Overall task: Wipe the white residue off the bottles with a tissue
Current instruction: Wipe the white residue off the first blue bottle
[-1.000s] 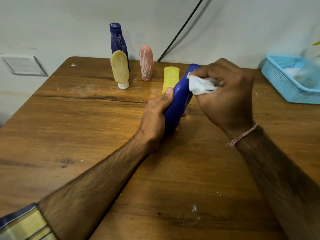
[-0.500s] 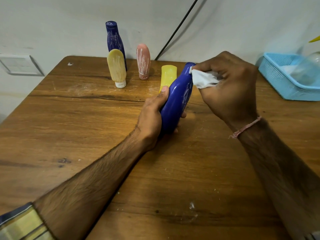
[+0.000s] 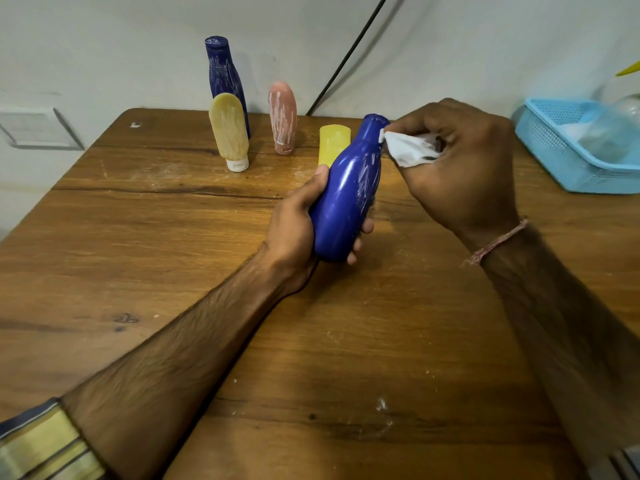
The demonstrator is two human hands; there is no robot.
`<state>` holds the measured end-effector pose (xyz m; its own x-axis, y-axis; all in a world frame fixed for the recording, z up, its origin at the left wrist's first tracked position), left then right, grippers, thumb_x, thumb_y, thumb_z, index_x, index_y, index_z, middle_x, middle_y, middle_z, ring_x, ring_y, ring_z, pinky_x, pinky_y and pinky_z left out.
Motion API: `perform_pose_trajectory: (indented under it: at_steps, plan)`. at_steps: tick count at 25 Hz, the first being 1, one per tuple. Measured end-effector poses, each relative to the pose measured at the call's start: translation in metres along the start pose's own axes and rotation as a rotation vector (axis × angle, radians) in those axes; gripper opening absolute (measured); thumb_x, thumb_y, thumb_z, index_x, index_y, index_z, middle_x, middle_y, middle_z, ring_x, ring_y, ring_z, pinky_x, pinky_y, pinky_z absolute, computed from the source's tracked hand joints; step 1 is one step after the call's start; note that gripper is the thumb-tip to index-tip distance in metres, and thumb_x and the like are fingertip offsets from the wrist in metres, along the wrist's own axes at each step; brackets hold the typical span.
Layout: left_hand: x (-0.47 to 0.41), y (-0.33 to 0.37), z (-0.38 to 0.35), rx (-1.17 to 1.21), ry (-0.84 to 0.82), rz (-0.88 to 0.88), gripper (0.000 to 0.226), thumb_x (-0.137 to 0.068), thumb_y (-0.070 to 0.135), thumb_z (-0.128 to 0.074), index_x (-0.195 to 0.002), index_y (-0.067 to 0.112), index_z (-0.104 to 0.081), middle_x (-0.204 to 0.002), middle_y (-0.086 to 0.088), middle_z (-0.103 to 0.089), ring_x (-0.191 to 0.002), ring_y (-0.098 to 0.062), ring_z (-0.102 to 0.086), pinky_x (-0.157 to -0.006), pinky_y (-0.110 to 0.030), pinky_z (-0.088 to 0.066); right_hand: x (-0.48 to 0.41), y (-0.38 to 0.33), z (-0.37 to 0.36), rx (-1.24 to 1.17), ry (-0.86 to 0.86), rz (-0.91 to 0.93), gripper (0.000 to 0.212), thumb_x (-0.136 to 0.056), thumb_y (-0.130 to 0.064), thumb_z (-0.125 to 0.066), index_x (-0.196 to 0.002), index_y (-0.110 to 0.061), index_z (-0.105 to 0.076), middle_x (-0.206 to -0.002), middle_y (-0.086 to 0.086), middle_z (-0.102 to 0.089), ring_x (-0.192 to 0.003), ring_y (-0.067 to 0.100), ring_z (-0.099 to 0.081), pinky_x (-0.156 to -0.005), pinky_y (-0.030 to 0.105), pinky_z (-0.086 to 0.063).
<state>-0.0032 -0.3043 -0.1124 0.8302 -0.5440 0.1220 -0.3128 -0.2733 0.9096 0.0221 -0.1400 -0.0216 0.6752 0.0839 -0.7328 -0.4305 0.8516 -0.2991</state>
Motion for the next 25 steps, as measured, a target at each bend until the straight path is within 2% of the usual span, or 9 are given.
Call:
perform_pose_trajectory:
  at_steps: [3,5,7,9,14,16,19,22,25]
  plan:
    - [0.002,0.001,-0.005,0.050,-0.055,0.056,0.069,-0.106,0.053,-0.029,-0.122,-0.005,-0.061,-0.081,-0.018,-0.066,-0.061,-0.025,-0.060,-0.048,-0.030,-0.052,0.000,0.001,0.000,-0.054,-0.033,-0.042,0.025,-0.087,-0.025,-0.078,-0.102,-0.006,-0.075,-0.095,-0.002,-0.071,-0.081,0.006,-0.064,-0.071,0.006,-0.048]
    - [0.003,0.001,-0.006,0.083,-0.094,0.090,0.067,-0.106,0.053,-0.028,-0.115,-0.004,-0.063,-0.080,-0.018,-0.065,-0.059,-0.023,-0.059,-0.047,-0.029,-0.052,-0.001,0.003,0.004,-0.097,-0.004,-0.090,0.024,-0.088,-0.027,-0.077,-0.102,-0.007,-0.074,-0.093,-0.006,-0.068,-0.078,-0.003,-0.060,-0.069,0.004,-0.046]
    - [0.002,0.000,-0.006,0.114,-0.125,0.115,0.068,-0.106,0.054,-0.028,-0.117,-0.005,-0.063,-0.081,-0.017,-0.065,-0.060,-0.023,-0.059,-0.048,-0.029,-0.052,-0.002,0.005,0.004,-0.111,-0.086,-0.091,0.024,-0.089,-0.027,-0.077,-0.104,-0.008,-0.075,-0.095,-0.007,-0.069,-0.082,-0.007,-0.060,-0.071,0.004,-0.046]
    - [0.001,-0.001,-0.005,0.147,-0.151,0.135,0.069,-0.106,0.054,-0.028,-0.119,-0.005,-0.062,-0.081,-0.016,-0.065,-0.061,-0.022,-0.059,-0.048,-0.028,-0.052,-0.002,0.005,0.003,-0.104,-0.187,-0.085,0.023,-0.088,-0.027,-0.078,-0.104,-0.011,-0.076,-0.095,-0.007,-0.070,-0.084,-0.007,-0.060,-0.072,0.004,-0.046]
    - [0.001,0.000,-0.006,0.211,-0.196,0.156,0.067,-0.106,0.053,-0.028,-0.114,-0.003,-0.064,-0.080,-0.015,-0.065,-0.060,-0.021,-0.059,-0.047,-0.026,-0.051,-0.002,0.001,0.003,-0.115,-0.193,-0.072,0.020,-0.087,-0.030,-0.077,-0.101,-0.015,-0.076,-0.090,-0.010,-0.069,-0.082,-0.008,-0.061,-0.070,0.004,-0.047]
    - [0.000,0.000,-0.005,0.239,-0.203,0.157,0.067,-0.106,0.052,-0.027,-0.113,-0.002,-0.064,-0.080,-0.014,-0.064,-0.060,-0.021,-0.058,-0.046,-0.026,-0.051,-0.001,-0.002,0.001,-0.117,-0.223,-0.074,0.018,-0.087,-0.030,-0.077,-0.100,-0.017,-0.076,-0.090,-0.010,-0.069,-0.082,-0.006,-0.063,-0.069,0.005,-0.048]
    - [0.001,0.000,-0.006,0.264,-0.202,0.163,0.066,-0.106,0.051,-0.026,-0.112,-0.003,-0.064,-0.079,-0.014,-0.064,-0.059,-0.020,-0.058,-0.046,-0.026,-0.050,-0.002,-0.002,0.000,-0.113,-0.158,-0.085,0.021,-0.089,-0.029,-0.074,-0.102,-0.014,-0.076,-0.092,-0.007,-0.070,-0.081,0.001,-0.064,-0.070,0.007,-0.049]
    - [0.000,0.001,-0.006,0.295,-0.185,0.165,0.065,-0.106,0.050,-0.027,-0.109,-0.003,-0.066,-0.078,-0.013,-0.063,-0.057,-0.019,-0.059,-0.044,-0.025,-0.049,0.000,-0.005,-0.005,-0.121,-0.228,-0.075,0.016,-0.087,-0.026,-0.077,-0.100,-0.016,-0.077,-0.090,-0.010,-0.070,-0.081,0.005,-0.066,-0.070,0.013,-0.052]
    - [0.000,0.002,-0.005,0.330,-0.181,0.162,0.065,-0.106,0.048,-0.026,-0.107,-0.003,-0.066,-0.077,-0.014,-0.063,-0.055,-0.019,-0.059,-0.044,-0.023,-0.049,-0.003,-0.005,-0.004,-0.123,-0.207,-0.099,0.015,-0.088,-0.026,-0.077,-0.100,-0.017,-0.077,-0.092,-0.006,-0.073,-0.082,0.006,-0.066,-0.069,0.011,-0.051]
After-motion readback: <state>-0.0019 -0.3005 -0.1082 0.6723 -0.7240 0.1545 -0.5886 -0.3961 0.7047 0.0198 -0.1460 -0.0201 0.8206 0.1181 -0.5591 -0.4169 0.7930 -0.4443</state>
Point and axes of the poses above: each hand's wrist, its own x-axis away from the middle knuckle, its own z-axis out of the back of the hand, y = z × x, the point moved 4 cm from there along -x, towards the middle knuckle
